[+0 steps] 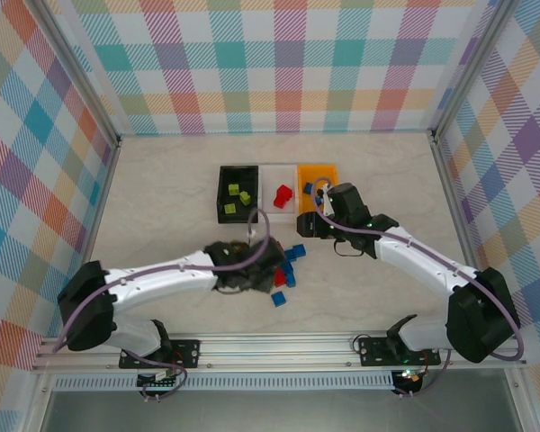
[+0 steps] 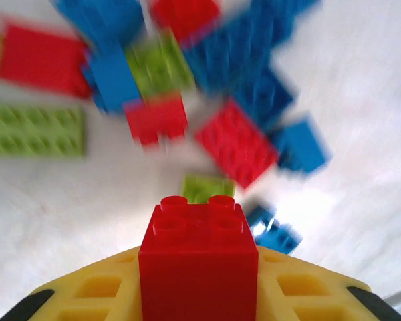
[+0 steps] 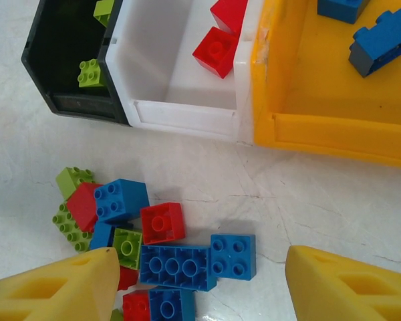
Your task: Sort the legos into containers by color
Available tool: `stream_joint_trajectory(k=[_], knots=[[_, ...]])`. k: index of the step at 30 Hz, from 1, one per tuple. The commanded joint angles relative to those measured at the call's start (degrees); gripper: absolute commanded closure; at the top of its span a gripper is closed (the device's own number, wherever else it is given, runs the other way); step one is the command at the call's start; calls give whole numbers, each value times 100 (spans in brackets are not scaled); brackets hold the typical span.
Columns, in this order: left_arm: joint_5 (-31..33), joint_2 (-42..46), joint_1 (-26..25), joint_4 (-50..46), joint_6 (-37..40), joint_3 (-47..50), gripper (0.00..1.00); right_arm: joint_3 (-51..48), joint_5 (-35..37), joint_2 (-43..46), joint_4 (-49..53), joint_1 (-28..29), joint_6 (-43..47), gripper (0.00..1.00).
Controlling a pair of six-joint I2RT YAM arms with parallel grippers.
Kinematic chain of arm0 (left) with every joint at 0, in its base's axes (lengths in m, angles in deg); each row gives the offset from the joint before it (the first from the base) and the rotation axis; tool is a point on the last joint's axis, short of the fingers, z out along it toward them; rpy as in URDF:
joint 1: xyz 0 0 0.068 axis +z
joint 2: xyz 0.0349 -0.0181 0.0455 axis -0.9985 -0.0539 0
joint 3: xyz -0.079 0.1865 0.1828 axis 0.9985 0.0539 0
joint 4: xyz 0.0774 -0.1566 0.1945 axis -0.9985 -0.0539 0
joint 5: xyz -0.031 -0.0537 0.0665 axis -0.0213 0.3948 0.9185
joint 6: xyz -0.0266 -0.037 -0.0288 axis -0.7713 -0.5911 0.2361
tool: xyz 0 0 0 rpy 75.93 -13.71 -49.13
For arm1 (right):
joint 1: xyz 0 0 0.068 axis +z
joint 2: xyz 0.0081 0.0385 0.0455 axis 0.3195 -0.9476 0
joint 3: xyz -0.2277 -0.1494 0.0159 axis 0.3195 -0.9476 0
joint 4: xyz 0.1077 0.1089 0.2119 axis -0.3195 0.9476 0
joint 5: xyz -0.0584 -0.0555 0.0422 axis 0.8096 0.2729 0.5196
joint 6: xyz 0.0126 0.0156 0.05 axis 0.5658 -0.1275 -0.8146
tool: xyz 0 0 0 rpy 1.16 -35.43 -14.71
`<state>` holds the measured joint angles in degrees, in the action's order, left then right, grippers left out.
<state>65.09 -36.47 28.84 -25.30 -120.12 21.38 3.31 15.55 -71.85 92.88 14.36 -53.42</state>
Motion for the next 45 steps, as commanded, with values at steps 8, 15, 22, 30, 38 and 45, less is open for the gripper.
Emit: stream_joint_trajectory(k=[8,15,22,30,38,45], knots=[[32,-2209,1654,332,1001,-2904,68,-417,-4,301,-125,-38,-192,33],[185,-3945,1946,-197,1036,-4542,69,-514,-31,531,-5,-32,-193,32],[-112,-4200,1926,-291,877,-5142,32,-593,-411,607,-46,-31,-201,29],[-197,-2149,1572,522,662,-3482,0,-559,-984,538,283,475,150,34],[585,527,1027,811,-16,-560,0,-822,-853,-206,345,1971,-236,30],[911,2427,1001,309,-773,1221,0,-698,-338,-943,309,2727,-443,30]])
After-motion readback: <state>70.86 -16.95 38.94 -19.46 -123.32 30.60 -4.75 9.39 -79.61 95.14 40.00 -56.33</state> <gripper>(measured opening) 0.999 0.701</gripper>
